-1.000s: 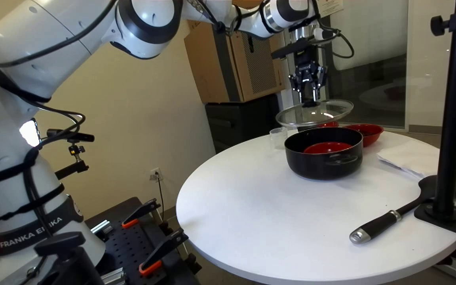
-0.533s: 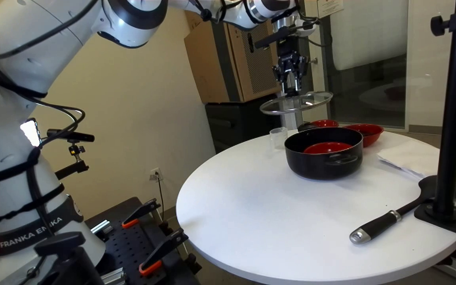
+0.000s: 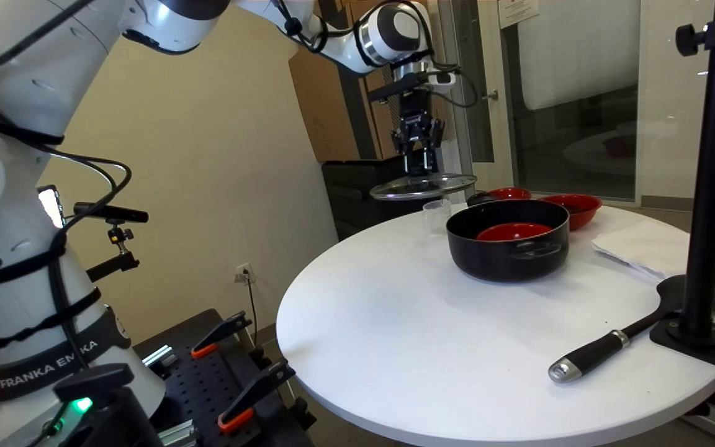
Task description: Put the pots lid on the table then remove the orange bowl from it and put it on the table also
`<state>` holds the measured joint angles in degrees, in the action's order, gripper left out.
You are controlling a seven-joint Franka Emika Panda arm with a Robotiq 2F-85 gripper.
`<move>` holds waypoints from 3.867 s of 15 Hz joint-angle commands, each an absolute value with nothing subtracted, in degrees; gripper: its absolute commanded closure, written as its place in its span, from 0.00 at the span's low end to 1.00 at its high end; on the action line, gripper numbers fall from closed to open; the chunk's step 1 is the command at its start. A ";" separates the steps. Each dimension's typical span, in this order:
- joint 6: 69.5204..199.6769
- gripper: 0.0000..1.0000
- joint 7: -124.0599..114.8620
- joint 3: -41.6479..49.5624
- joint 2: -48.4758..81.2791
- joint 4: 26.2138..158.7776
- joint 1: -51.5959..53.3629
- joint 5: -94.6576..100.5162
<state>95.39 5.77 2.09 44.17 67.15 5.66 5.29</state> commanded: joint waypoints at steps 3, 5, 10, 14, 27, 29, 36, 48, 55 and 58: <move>101.85 0.75 7.53 -1.71 32.29 85.93 7.31 8.84; 105.15 0.75 7.48 -2.81 29.74 91.21 7.65 9.51; 113.96 0.75 7.25 -4.61 23.77 105.27 8.31 11.79; 122.62 0.75 8.07 -6.14 19.13 117.34 7.81 11.79; 147.43 0.75 6.82 -2.82 13.51 139.85 5.39 15.54; 148.15 0.75 6.25 -1.63 14.21 139.65 5.20 16.98; 150.74 0.75 5.50 1.45 16.02 139.88 4.67 21.22; 150.60 0.75 6.07 3.86 19.12 139.62 3.96 22.34; 150.21 0.75 6.67 3.68 20.05 139.95 3.36 21.56; 150.17 0.75 6.62 3.77 20.68 139.81 3.31 21.59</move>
